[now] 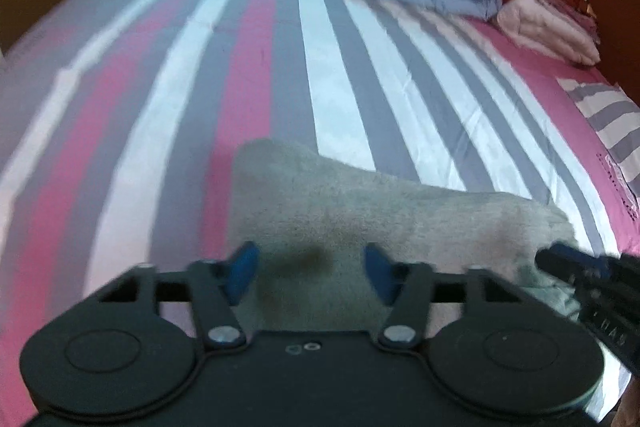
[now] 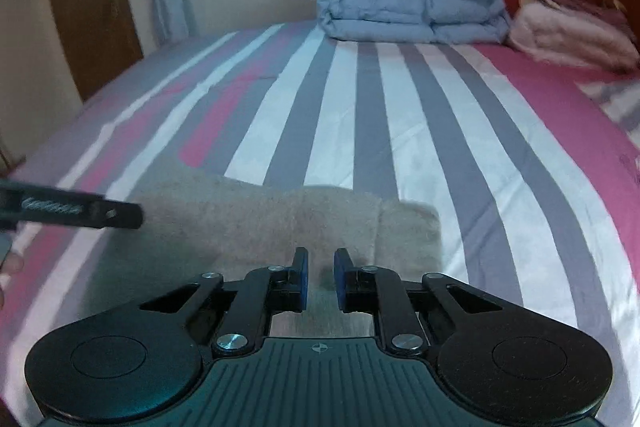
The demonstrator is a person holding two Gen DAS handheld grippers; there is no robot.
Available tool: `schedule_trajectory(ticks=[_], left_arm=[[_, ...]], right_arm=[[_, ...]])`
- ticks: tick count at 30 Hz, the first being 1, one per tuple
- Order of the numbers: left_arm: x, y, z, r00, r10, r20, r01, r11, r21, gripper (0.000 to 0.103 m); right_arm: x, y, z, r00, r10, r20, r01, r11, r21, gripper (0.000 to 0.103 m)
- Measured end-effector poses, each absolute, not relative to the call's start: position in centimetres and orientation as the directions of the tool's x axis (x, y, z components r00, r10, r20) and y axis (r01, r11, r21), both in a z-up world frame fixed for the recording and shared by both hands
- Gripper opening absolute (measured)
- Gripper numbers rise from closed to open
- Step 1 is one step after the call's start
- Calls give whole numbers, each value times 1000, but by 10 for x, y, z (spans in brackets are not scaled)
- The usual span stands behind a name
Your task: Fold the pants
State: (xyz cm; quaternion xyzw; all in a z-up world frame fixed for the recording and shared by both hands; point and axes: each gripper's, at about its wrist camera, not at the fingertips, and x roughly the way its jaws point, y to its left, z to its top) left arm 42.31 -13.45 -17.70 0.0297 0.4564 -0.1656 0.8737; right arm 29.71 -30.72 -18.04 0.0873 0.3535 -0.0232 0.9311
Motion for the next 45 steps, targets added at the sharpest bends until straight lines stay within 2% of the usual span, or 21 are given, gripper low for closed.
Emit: schedule_trajectory(ticks=[2, 4, 8, 12, 13, 14, 16, 18, 20, 26, 29, 32, 34, 36, 39, 41, 43, 45], left_arm=[[435, -137, -188, 535, -243, -809, 320, 945, -72, 28], [446, -136, -197, 551, -227, -803, 304, 951, -60, 28], [470, -131, -216, 519, -230, -823, 227, 966, -127, 28], [482, -123, -214, 543, -225, -809, 148, 974, -172, 26], [479, -123, -208, 567, -236, -790, 162, 971, -173, 28], [473, -129, -202, 605, -222, -764, 205, 971, -120, 31], [476, -135, -207, 602, -177, -779, 223, 974, -49, 34], [482, -122, -217, 563, -192, -804, 163, 979, -120, 40], [479, -116, -221, 555, -196, -809, 156, 979, -130, 47], [434, -108, -193, 601, -218, -769, 195, 973, -123, 44], [404, -104, -190, 596, -256, -761, 234, 962, -140, 44], [373, -104, -207, 562, -234, -794, 245, 963, -111, 44], [353, -98, -224, 562, -205, -802, 255, 965, -68, 51], [335, -88, -230, 563, -220, -797, 230, 968, -104, 53], [321, -77, -220, 560, -233, -795, 191, 970, -150, 52], [315, -74, -214, 570, -241, -786, 196, 968, -155, 52], [313, -74, -224, 562, -212, -800, 213, 971, -107, 57], [311, -67, -227, 541, -228, -809, 192, 971, -145, 57]], right_arm=[[316, -307, -182, 743, 10, -669, 87, 990, 112, 15], [334, -314, -186, 730, 26, -683, 89, 987, 133, 15], [364, -322, -217, 670, -19, -742, 111, 991, 75, 15], [364, -328, -233, 682, -22, -731, 97, 993, 61, 15], [362, -328, -229, 688, -22, -725, 105, 992, 70, 15], [357, -327, -221, 706, -20, -707, 116, 989, 88, 16], [344, -317, -209, 747, 4, -665, 68, 994, 83, 16], [339, -307, -215, 728, 28, -685, 27, 997, 70, 16], [330, -301, -230, 697, 17, -717, -4, 1000, 20, 16], [296, -312, -244, 699, 18, -715, -9, 1000, 16, 15], [290, -315, -225, 724, 35, -689, 34, 996, 85, 16], [286, -312, -211, 740, 63, -670, 44, 989, 142, 16], [283, -300, -219, 714, 64, -698, 15, 994, 106, 16], [274, -290, -237, 679, 50, -732, -35, 999, 36, 15], [255, -282, -241, 708, 29, -706, -81, 996, -41, 15], [251, -283, -227, 716, 33, -697, -60, 998, -15, 16], [245, -288, -217, 732, 64, -679, -51, 998, 40, 16], [246, -291, -231, 683, 57, -728, -55, 998, 26, 15]])
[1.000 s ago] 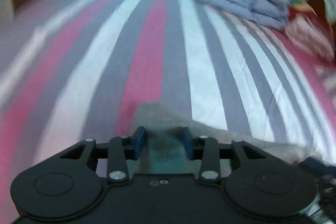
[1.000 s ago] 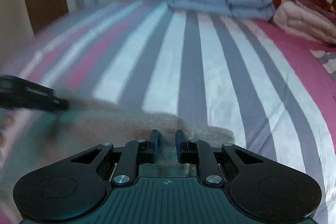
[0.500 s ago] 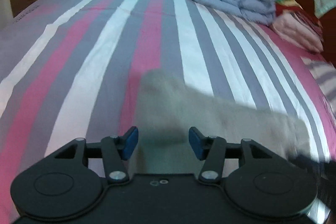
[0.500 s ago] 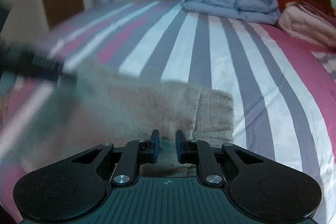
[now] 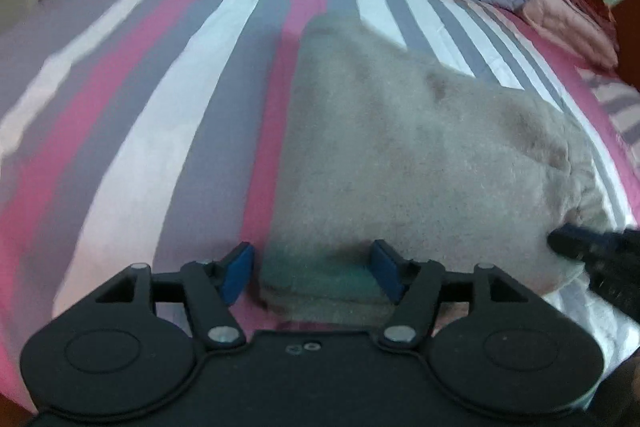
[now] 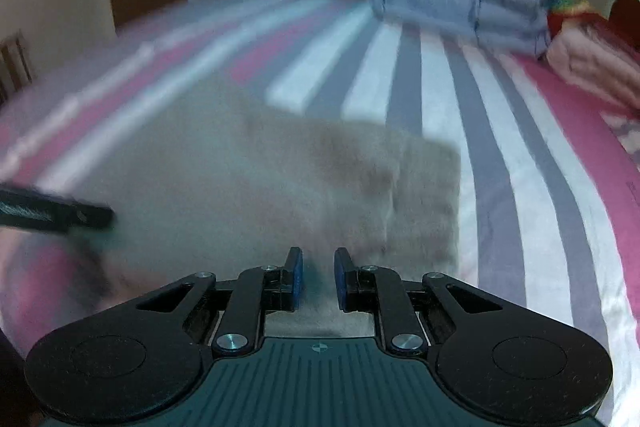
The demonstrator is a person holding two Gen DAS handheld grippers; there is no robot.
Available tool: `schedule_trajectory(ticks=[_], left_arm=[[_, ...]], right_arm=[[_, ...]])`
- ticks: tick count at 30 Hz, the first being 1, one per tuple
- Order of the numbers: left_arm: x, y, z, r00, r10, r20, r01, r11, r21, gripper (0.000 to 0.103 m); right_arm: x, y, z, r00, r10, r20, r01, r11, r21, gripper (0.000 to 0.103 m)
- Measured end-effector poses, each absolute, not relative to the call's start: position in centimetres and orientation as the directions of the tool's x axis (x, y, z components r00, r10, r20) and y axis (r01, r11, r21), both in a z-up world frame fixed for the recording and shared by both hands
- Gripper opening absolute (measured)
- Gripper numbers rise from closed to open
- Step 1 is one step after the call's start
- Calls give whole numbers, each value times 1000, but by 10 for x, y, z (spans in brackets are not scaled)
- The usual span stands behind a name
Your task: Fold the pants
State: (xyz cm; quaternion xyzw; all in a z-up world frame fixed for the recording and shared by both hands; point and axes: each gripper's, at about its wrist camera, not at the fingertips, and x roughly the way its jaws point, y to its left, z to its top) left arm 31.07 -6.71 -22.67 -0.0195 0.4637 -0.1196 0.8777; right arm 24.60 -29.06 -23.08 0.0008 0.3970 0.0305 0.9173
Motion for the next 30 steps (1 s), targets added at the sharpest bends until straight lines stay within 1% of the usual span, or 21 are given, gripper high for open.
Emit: schedule_trajectory(ticks=[3, 6, 8, 9, 10, 11, 13, 14, 16, 17, 18, 19, 20, 21, 22, 23, 24, 25, 27, 28, 30], left_arm=[[313, -59, -206, 578, -228, -784, 167, 973, -160, 53], [328, -46, -189, 622, -193, -759, 129, 981, -144, 59], [346, -40, -189, 624, -160, -765, 94, 987, -129, 62], [355, -39, -193, 605, -168, -778, 95, 986, -139, 65], [365, -40, -199, 574, -187, -797, 104, 982, -156, 65], [373, -43, -205, 551, -205, -808, 114, 979, -171, 65], [386, -47, -217, 515, -243, -822, 130, 970, -206, 67], [391, -49, -223, 506, -254, -824, 134, 967, -215, 69], [400, -53, -233, 485, -276, -830, 141, 961, -237, 83], [402, -53, -239, 479, -282, -832, 134, 959, -248, 85], [403, -53, -244, 478, -292, -829, 131, 956, -261, 87], [402, -55, -247, 479, -297, -826, 137, 955, -265, 86], [401, -57, -248, 479, -306, -823, 143, 952, -271, 84], [398, -58, -248, 477, -321, -818, 147, 947, -286, 69], [396, -61, -246, 477, -346, -808, 156, 938, -310, 42], [395, -63, -243, 470, -374, -800, 161, 927, -340, 36], [393, -67, -239, 483, -357, -800, 148, 933, -327, 28], [391, -71, -234, 499, -344, -796, 157, 939, -307, 23], [387, -68, -229, 526, -342, -779, 139, 938, -317, 15], [387, -64, -223, 540, -356, -762, 119, 929, -350, 11], [387, -62, -207, 588, -375, -717, 126, 918, -376, 10]], right_arm=[[240, -288, -227, 689, 62, -722, -91, 996, -1, 15], [240, -312, -202, 722, 106, -684, -28, 992, 124, 16], [246, -334, -193, 725, 47, -687, 74, 987, 145, 65], [249, -347, -190, 737, -3, -676, 147, 977, 156, 100], [249, -358, -189, 754, -21, -656, 182, 967, 178, 102], [254, -366, -190, 750, -8, -662, 190, 961, 203, 102], [274, -380, -205, 684, 60, -727, 206, 940, 271, 102], [281, -389, -214, 665, 91, -742, 234, 917, 322, 101], [296, -407, -235, 632, 202, -749, 280, 841, 463, 100], [302, -415, -245, 615, 266, -743, 300, 792, 532, 100], [306, -418, -256, 599, 337, -726, 307, 740, 598, 99], [309, -418, -263, 596, 365, -715, 304, 721, 623, 98], [314, -418, -265, 597, 361, -716, 295, 731, 615, 94], [316, -415, -265, 601, 387, -699, 267, 728, 632, 65], [317, -417, -268, 599, 434, -673, 278, 676, 683, 54], [316, -419, -268, 604, 441, -664, 303, 644, 703, 51], [316, -419, -264, 609, 440, -659, 290, 650, 702, 45], [315, -417, -259, 616, 431, -659, 283, 660, 696, 43], [312, -409, -244, 639, 401, -656, 262, 689, 676, 40], [310, -406, -236, 659, 387, -645, 238, 706, 667, 39], [309, -398, -211, 706, 380, -597, 167, 731, 662, 38]])
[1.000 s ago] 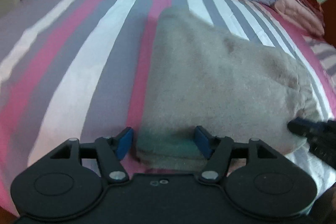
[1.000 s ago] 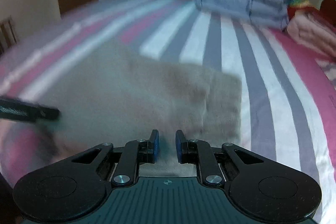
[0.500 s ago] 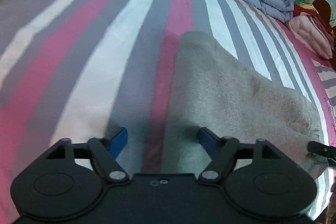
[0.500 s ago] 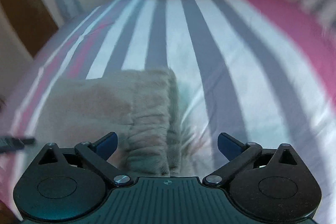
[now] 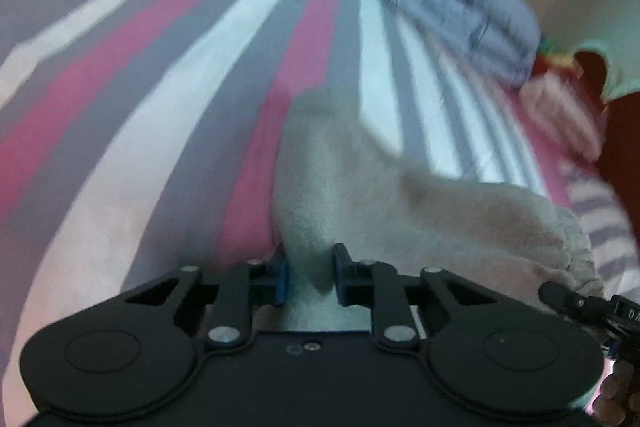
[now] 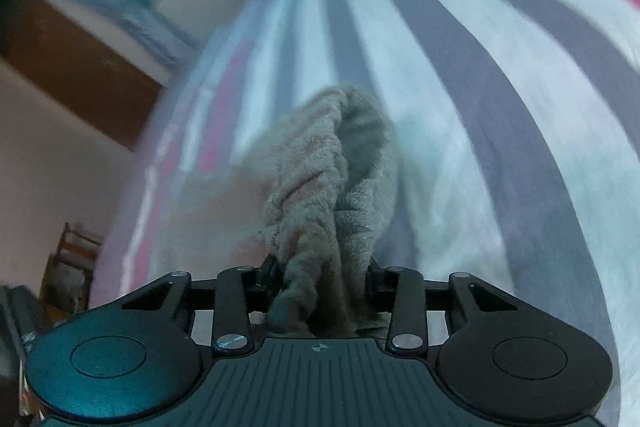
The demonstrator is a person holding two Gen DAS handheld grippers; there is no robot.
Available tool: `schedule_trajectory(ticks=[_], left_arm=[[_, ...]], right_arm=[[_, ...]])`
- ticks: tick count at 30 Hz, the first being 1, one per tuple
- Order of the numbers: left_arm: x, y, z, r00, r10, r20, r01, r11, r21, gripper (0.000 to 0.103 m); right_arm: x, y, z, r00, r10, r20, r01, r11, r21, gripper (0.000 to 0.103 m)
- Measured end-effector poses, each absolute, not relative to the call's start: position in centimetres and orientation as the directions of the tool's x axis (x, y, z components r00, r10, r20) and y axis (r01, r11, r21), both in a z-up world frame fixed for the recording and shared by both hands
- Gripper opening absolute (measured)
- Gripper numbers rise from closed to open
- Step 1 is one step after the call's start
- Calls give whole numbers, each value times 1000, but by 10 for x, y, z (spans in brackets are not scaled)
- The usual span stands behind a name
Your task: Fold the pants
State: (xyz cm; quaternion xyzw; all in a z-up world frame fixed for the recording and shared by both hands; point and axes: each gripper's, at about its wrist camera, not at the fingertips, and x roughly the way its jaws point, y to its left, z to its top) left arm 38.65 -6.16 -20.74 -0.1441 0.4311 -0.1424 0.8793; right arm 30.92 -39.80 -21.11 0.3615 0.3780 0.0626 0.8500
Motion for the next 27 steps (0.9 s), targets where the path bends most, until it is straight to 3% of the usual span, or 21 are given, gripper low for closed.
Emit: schedule_trajectory(ticks=[7, 10, 13, 16, 17, 19, 23, 25, 27], left_arm=[[424, -64, -163, 699, -358, -619, 149, 920, -363, 10], [441, -72, -177, 683, -326, -653, 125, 934, -335, 10], [449, -80, -209, 639, -245, -729, 119, 968, -221, 10], [443, -73, -217, 627, -243, -740, 114, 969, -221, 9], [440, -73, -211, 640, -235, -731, 119, 971, -208, 8], [438, -76, -199, 662, -234, -712, 152, 972, -179, 20], [437, -90, -193, 656, -276, -703, 201, 961, -189, 20], [436, -101, -208, 627, -256, -736, 207, 965, -160, 20], [428, -106, -221, 623, -236, -745, 211, 969, -130, 21]], right_arm=[[347, -381, -152, 773, 393, -498, 13, 776, 631, 38], [363, -389, -157, 787, 364, -498, 23, 790, 613, 38], [387, -400, -192, 729, 354, -586, 118, 778, 617, 43], [398, -403, -223, 645, 272, -714, 237, 818, 525, 54], [396, -408, -224, 657, 267, -705, 245, 809, 534, 54], [388, -411, -212, 695, 234, -680, 246, 811, 531, 59], [379, -382, -161, 802, 1, -597, 218, 931, 294, 60], [377, -361, -145, 842, 30, -539, 137, 954, 267, 60], [383, -340, -147, 824, 116, -555, 50, 960, 275, 60]])
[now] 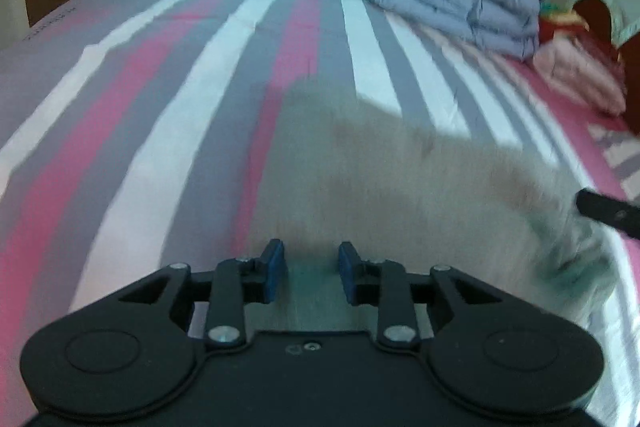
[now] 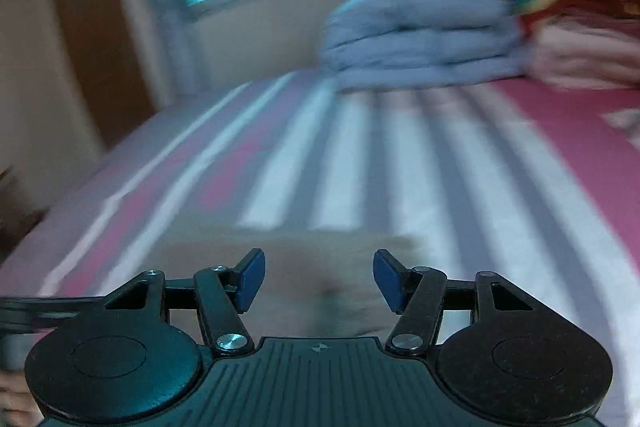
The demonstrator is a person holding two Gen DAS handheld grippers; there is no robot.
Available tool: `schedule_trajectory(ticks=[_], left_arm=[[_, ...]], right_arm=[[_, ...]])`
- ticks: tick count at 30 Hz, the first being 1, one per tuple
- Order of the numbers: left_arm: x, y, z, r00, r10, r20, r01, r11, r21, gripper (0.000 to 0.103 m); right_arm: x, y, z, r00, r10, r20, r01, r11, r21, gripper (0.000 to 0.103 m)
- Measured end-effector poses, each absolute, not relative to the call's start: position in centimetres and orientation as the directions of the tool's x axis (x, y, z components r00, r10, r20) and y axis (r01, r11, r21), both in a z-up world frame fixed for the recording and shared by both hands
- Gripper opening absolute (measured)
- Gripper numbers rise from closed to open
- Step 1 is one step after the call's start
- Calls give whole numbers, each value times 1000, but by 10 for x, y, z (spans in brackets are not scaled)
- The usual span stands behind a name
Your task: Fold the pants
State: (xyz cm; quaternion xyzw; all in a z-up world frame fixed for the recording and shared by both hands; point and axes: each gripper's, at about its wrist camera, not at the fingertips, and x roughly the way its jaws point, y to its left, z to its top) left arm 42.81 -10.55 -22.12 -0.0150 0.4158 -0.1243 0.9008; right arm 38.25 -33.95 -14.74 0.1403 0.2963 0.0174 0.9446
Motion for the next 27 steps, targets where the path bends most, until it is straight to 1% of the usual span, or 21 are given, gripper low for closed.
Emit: schedule_trajectory(ticks=[2, 3, 4, 6, 7, 8, 9, 10, 11, 12, 13, 14, 15, 16, 17, 19, 20, 21, 22, 24, 27], left_arm=[[415, -111, -227, 649, -200, -734, 239, 970, -53, 25], [410, -112, -227, 650, -201, -733, 253, 967, -41, 25], [407, -113, -227, 649, -203, -733, 264, 964, -33, 25], [401, -116, -222, 649, -187, -738, 273, 962, -4, 24], [396, -116, -216, 648, -193, -737, 275, 961, -10, 23], [391, -114, -212, 647, -209, -733, 281, 959, -25, 23], [388, -114, -211, 647, -212, -732, 280, 959, -30, 28], [388, -115, -216, 639, -196, -744, 275, 961, -18, 28], [387, -116, -223, 626, -178, -760, 273, 962, 0, 28], [386, -118, -225, 630, -179, -756, 278, 961, 4, 28], [382, -118, -224, 631, -181, -754, 283, 959, 6, 28], [380, -119, -221, 632, -176, -755, 279, 960, 10, 28], [376, -117, -216, 632, -177, -755, 271, 963, 2, 28], [372, -115, -211, 632, -178, -755, 261, 965, -10, 27], [367, -111, -204, 626, -187, -757, 249, 968, -33, 27], [357, -105, -188, 621, -213, -754, 243, 967, -73, 28], [349, -104, -180, 629, -213, -748, 240, 968, -74, 28], [343, -102, -172, 640, -215, -738, 235, 969, -79, 37], [337, -101, -165, 649, -216, -729, 226, 970, -86, 55], [322, -99, -152, 674, -202, -710, 194, 977, -94, 76], [298, -104, -134, 691, -200, -695, 203, 976, -80, 76]], right_arm=[[385, -325, -168, 787, 81, -611, 65, 975, 213, 60], [384, -320, -185, 752, 54, -656, 88, 980, 180, 60], [382, -317, -199, 732, 20, -681, 95, 987, 131, 60], [376, -309, -219, 727, -59, -684, 72, 997, -9, 60], [373, -307, -220, 728, -74, -682, 69, 997, -35, 60], [370, -308, -216, 728, -74, -682, 81, 996, -22, 60], [362, -310, -206, 752, -62, -656, 101, 995, 22, 60], [356, -313, -198, 784, -44, -619, 96, 994, 51, 60], [352, -317, -197, 796, -50, -603, 95, 995, 43, 60], [355, -314, -205, 770, -68, -635, 101, 995, 16, 60], [357, -312, -219, 718, -73, -692, 87, 996, -14, 60], [353, -307, -233, 697, -86, -712, 55, 996, -66, 60], [346, -305, -242, 718, -98, -689, 36, 994, -104, 63], [343, -309, -243, 722, -96, -686, 50, 995, -88, 65], [343, -315, -241, 707, -90, -701, 85, 995, -43, 67], [341, -330, -241, 658, -49, -752, 155, 985, 71, 73], [340, -335, -242, 638, -28, -770, 167, 980, 103, 74], [334, -336, -239, 633, -23, -774, 172, 979, 111, 74], [326, -337, -230, 657, -43, -752, 185, 977, 105, 74], [307, -338, -204, 732, -65, -678, 194, 974, 117, 74], [271, -329, -173, 792, -46, -609, 151, 981, 123, 74]])
